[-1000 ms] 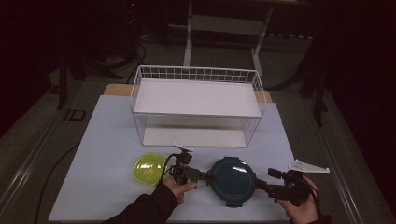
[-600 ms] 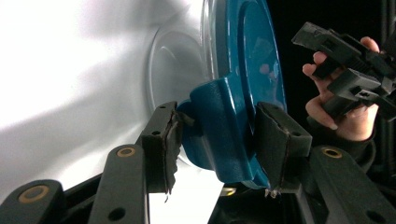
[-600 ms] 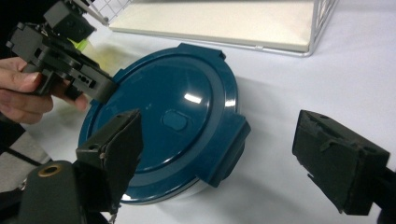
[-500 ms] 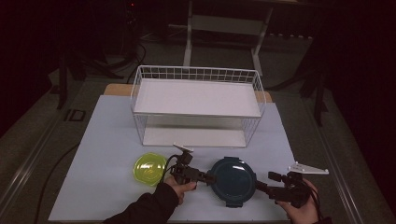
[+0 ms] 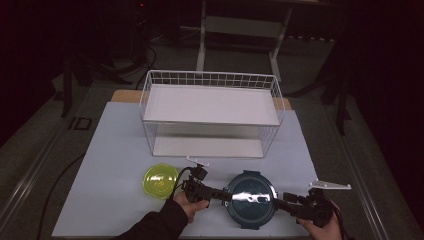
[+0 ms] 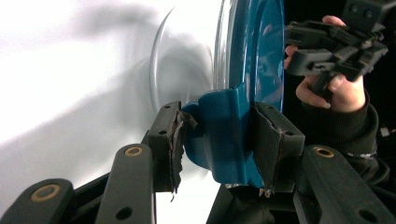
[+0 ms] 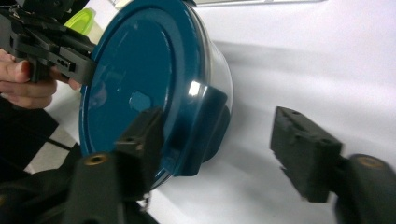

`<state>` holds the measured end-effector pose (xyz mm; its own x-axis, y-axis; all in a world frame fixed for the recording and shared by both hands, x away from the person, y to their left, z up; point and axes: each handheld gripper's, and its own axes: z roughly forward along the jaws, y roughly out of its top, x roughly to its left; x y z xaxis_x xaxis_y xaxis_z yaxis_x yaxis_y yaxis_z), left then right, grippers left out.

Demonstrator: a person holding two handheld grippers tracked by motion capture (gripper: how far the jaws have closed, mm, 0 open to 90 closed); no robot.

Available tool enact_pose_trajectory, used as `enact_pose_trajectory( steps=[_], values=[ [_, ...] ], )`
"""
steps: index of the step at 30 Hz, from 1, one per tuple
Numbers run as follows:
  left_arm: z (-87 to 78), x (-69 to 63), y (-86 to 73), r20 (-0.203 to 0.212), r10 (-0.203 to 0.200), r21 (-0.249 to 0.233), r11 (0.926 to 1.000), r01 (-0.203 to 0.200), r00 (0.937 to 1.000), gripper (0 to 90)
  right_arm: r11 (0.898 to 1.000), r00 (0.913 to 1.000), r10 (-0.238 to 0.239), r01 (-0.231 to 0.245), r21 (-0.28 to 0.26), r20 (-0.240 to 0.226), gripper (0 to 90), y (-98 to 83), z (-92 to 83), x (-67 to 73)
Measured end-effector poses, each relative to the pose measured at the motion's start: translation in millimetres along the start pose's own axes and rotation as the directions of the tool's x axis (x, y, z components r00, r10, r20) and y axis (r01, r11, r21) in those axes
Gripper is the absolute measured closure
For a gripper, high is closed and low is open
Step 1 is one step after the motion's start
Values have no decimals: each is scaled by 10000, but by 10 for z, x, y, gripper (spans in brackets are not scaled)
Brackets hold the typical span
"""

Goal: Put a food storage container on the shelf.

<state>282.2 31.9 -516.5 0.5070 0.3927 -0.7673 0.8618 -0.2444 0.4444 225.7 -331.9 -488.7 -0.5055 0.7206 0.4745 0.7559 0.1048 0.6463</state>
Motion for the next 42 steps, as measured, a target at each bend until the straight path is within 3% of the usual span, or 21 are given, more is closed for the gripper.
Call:
enact_pose_trajectory(
  steps=[5, 10, 16, 23, 26, 35, 42],
  values=[
    [-11, -8, -25, 28, 191, 4, 9998, -191, 9998, 554, 9997, 9987, 177, -167, 195, -488, 438, 3, -9, 1],
    [-15, -47, -44, -20, 689, 20, 9976, -689, 9976, 558, 9990, 9964, 272, -242, 377, -799, 479, -8, 15, 11],
    [-18, -43, -61, 37, 706, -37, 9975, -706, 9975, 561, 9979, 9907, 327, -249, 602, -1324, 525, -20, 52, 3],
    [-15, -45, -66, 25, 694, -98, 9975, -694, 9976, 561, 9949, 9788, 804, -674, 747, -1885, 541, -33, 74, -72],
    [-8, -30, -64, 100, 553, -182, 9983, -551, 9984, 561, 9937, 9758, 957, -821, 760, -1965, 542, -34, 82, -93],
    [-14, -86, -82, 79, 697, -209, 9974, -695, 9975, 571, 9903, 9735, 1249, -1105, 842, -1916, 563, -44, 51, -72],
    [-98, -189, -38, 241, 829, -377, 9959, -820, 9963, 574, 9924, 9721, 1195, -1111, 527, -2019, 564, -9, -13, -16]
  ],
)
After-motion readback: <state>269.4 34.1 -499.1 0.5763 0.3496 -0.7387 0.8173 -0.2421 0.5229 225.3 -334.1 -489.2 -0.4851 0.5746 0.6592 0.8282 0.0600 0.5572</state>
